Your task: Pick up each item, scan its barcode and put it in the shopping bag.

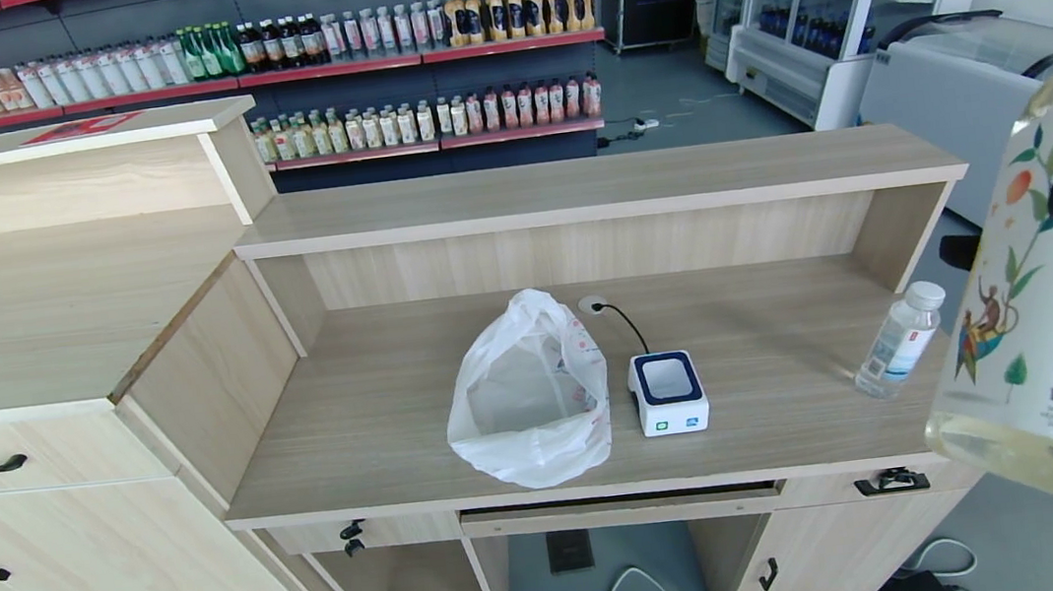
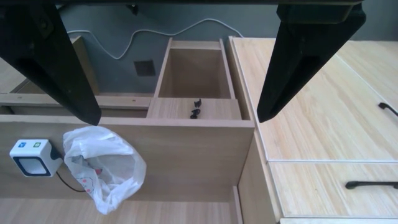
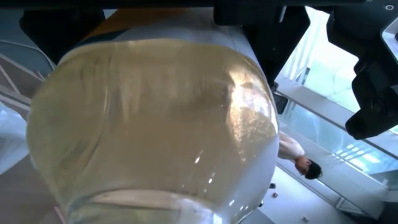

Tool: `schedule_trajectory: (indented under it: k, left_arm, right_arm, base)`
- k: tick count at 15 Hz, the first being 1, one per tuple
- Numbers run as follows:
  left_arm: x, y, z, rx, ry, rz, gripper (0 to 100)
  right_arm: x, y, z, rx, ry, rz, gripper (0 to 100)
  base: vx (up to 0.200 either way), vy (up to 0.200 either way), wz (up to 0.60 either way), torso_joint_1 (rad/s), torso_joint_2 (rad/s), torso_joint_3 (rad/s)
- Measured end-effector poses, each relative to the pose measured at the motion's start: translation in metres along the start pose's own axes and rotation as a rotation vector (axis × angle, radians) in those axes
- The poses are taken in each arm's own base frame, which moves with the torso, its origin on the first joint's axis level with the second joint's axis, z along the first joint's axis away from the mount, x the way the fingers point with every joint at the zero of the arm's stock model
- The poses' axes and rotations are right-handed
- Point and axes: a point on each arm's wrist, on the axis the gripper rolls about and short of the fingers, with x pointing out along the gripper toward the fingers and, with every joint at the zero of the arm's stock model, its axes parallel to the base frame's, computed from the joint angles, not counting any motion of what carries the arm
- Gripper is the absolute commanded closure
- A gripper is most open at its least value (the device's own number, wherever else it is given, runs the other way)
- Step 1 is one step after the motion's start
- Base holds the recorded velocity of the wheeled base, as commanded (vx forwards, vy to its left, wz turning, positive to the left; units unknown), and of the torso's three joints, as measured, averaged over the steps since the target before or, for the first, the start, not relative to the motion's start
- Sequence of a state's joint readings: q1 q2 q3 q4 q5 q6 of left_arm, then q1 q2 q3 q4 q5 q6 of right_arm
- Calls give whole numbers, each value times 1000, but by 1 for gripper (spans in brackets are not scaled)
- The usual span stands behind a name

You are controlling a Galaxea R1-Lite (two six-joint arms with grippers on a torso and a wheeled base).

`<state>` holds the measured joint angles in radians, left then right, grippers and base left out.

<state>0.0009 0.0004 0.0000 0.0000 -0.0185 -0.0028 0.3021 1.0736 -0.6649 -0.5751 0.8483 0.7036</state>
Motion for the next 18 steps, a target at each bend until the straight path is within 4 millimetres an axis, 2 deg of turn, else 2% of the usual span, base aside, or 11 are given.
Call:
schedule_trajectory:
  k: [2, 3, 6, 8, 10, 13, 16, 18]
  left_arm:
    - [0, 0, 0, 0, 0, 0, 0]
    - [0, 0, 0, 0, 0, 0, 0]
    - [0, 0, 0, 0, 0, 1, 0]
    - [0, 0, 0, 0, 0, 0, 0]
    - [0, 0, 0, 0, 0, 0, 0]
    - [0, 0, 0, 0, 0, 1, 0]
    - [0, 0, 0, 0, 0, 1, 0]
    - [0, 0, 0, 0, 0, 1, 0]
  right_arm:
    - [-3, -9, -4, -108, -5, -51, 100]
    - [-5, -17, -6, -217, 0, -90, 100]
    - [-17, -58, -13, -581, 58, -276, 100]
    - [-37, -91, -16, -909, 180, -434, 100]
    - [-67, -123, -21, -1117, 346, -582, 100]
    - [-102, -160, -20, -1248, 487, -698, 100]
    - [-118, -179, -6, -1433, 502, -755, 100]
    - [-123, -189, -7, -1482, 511, -727, 100]
  base:
    - [0, 0, 0, 0, 0, 0]
    - [0, 0, 0, 0, 0, 0]
    - [0, 0, 0, 0, 0, 0]
    - [0, 0, 0, 0, 0, 0]
    - [0, 0, 0, 0, 0, 0]
    - [0, 0, 0, 0, 0, 0]
    - [0, 0, 0, 0, 0, 0]
    - [0, 0, 0, 0, 0, 0]
